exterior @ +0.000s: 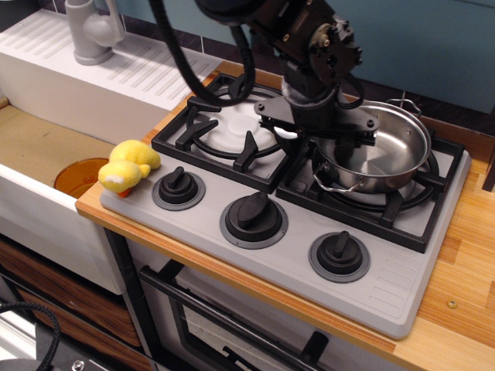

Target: Put pot or pan on stove and put stuffedduck in pot or pan

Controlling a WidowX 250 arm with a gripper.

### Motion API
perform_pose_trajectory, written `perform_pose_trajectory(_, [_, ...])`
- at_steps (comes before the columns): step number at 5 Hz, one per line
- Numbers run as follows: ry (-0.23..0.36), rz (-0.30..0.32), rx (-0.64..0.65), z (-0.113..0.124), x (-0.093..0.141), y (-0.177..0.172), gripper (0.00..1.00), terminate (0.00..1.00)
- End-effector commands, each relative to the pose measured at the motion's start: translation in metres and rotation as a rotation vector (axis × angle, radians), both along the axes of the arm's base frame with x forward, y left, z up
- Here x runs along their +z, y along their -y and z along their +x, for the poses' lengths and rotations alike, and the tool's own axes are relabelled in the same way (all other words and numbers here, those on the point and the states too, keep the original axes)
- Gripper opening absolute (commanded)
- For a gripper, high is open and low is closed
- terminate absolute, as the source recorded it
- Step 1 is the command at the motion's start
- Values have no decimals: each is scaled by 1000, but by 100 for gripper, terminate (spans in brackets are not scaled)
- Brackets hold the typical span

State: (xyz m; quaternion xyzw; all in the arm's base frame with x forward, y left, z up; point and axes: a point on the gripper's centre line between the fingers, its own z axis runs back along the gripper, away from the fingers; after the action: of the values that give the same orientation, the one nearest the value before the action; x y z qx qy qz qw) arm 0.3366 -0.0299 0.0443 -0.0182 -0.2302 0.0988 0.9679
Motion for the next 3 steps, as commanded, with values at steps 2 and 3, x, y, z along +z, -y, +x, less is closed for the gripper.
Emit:
perform_pose_trajectory(2, [-41,-84,9,-8,31,-5,0,0])
perform_pose_trajectory(3, [-73,-68,12,-10,43,-8,0,0])
